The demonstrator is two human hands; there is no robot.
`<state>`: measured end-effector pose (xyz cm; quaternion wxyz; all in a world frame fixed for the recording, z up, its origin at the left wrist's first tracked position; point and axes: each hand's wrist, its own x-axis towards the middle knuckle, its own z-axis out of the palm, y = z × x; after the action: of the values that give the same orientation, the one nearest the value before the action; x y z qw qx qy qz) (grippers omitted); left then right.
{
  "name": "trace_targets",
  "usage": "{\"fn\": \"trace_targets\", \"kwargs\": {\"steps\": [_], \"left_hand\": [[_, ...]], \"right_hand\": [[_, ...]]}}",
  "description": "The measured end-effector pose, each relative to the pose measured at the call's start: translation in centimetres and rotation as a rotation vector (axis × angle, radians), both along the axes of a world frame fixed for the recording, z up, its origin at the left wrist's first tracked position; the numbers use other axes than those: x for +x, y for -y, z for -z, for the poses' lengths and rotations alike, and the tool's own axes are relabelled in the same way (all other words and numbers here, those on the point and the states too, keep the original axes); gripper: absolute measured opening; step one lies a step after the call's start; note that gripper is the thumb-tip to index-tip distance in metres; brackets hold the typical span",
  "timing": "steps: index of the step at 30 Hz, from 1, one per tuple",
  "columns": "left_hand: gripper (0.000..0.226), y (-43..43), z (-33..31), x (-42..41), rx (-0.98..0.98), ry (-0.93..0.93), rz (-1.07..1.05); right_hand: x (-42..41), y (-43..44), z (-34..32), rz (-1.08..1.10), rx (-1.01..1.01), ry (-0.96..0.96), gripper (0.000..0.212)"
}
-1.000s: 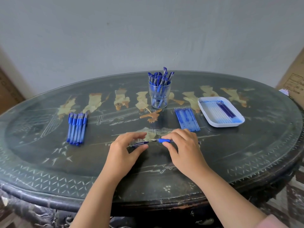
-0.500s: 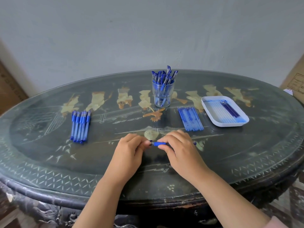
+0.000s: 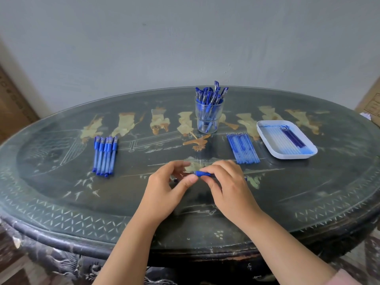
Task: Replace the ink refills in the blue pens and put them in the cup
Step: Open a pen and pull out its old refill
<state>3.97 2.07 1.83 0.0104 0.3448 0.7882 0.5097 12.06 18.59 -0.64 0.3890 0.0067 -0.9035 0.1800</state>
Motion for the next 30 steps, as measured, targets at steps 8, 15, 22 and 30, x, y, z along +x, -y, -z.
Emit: {"fn": "trace_targets", "kwargs": {"steps": [8,15,22,30], "left_hand": [[0.03,-0.09,0.1,-0.12,0.042,0.076,-0.021],[0.008,0.09,0.35,-0.46,0.117,0.138,-0.033],[0.028,0.16,0.17,-0.5,0.127,0.188,0.038],[0.032,0.08,0.09,-0.45,0.142,0.251,0.044]], "right_hand": [[0.02,-0.01,0.02,0.005,0.007,0.038,0.024],[0.0,0.01,0.03,0.011,0.004,0.038,0.024],[-0.01,0.04,-0.07,0.013,-0.007,0.023,0.024],[-0.05,0.01,0.0,0.013,-0.005,0.016,0.023]]}}
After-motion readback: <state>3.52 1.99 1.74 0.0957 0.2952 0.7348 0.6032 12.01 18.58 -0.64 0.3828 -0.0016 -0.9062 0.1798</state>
